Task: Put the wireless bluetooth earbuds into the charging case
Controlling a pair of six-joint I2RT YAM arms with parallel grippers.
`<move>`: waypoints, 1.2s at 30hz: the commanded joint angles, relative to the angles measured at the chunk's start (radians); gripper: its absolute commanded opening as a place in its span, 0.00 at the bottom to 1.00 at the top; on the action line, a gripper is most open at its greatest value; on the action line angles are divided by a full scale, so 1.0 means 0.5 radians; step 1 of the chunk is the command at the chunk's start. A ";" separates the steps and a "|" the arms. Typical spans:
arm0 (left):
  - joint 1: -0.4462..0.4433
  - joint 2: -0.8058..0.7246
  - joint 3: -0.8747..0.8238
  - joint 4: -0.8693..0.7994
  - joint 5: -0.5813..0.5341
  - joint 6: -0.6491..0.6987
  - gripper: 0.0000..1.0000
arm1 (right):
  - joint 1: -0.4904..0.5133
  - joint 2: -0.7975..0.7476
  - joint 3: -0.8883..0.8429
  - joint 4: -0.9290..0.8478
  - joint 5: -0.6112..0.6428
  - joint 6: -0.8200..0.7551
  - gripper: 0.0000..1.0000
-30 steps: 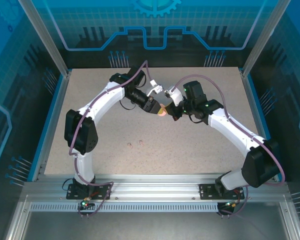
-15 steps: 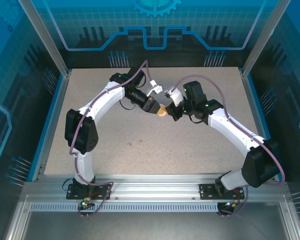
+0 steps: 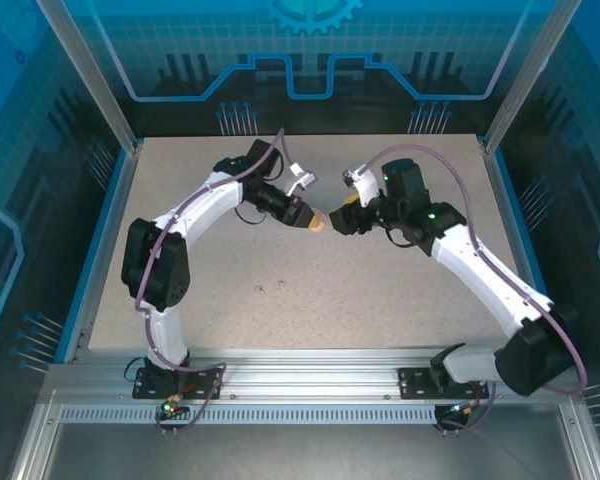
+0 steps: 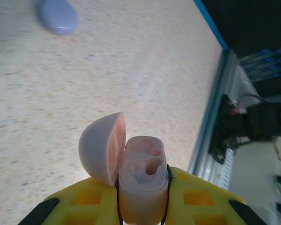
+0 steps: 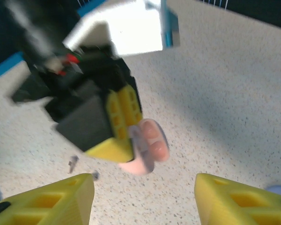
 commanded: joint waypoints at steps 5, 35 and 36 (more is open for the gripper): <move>0.070 -0.373 -0.469 1.096 -0.499 -0.392 0.00 | -0.007 -0.226 -0.332 0.087 -0.018 0.611 0.62; -0.028 -1.136 -1.557 3.389 -1.462 -0.439 0.00 | 0.731 0.791 0.003 -0.241 0.787 1.429 0.62; -0.029 -1.155 -1.554 3.381 -1.460 -0.426 0.00 | 0.745 0.824 0.036 -0.248 0.793 1.438 0.62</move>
